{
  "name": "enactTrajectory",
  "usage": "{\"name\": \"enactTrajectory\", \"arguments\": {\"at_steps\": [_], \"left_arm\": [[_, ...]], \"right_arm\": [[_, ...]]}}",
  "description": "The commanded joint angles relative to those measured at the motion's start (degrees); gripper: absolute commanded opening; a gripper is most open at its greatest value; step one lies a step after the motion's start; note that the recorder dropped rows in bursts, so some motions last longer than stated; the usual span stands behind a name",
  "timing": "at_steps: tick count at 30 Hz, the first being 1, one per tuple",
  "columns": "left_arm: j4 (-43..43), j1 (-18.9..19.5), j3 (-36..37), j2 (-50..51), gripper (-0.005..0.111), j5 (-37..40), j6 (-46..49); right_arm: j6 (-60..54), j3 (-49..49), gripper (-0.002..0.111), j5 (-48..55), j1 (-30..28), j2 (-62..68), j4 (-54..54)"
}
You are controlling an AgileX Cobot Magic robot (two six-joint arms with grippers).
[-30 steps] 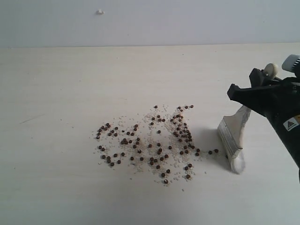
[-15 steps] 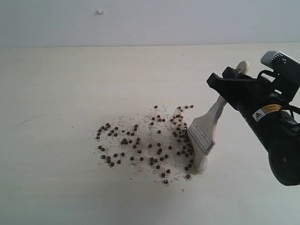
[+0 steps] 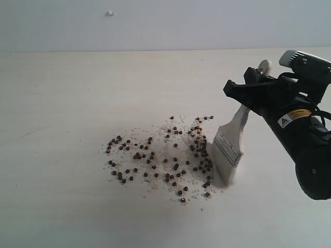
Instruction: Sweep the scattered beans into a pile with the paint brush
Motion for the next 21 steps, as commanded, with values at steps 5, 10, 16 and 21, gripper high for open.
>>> {"name": "enactTrajectory", "arguments": {"at_steps": [5, 10, 16, 21], "left_arm": [[-0.4, 0.1, 0.2, -0.3, 0.0, -0.3, 0.0], [-0.4, 0.1, 0.2, -0.3, 0.0, -0.3, 0.0], [-0.4, 0.1, 0.2, -0.3, 0.0, -0.3, 0.0], [-0.4, 0.1, 0.2, -0.3, 0.0, -0.3, 0.0]], "right_arm": [[-3.4, 0.1, 0.0, 0.7, 0.1, -5.5, -3.1], [-14.0, 0.0, 0.0, -0.3, 0.1, -7.0, -0.9], [-20.8, -4.2, 0.0, -0.3, 0.1, -6.9, 2.3], [-23.6, -10.0, 0.0, -0.3, 0.1, -3.5, 2.3]]}}
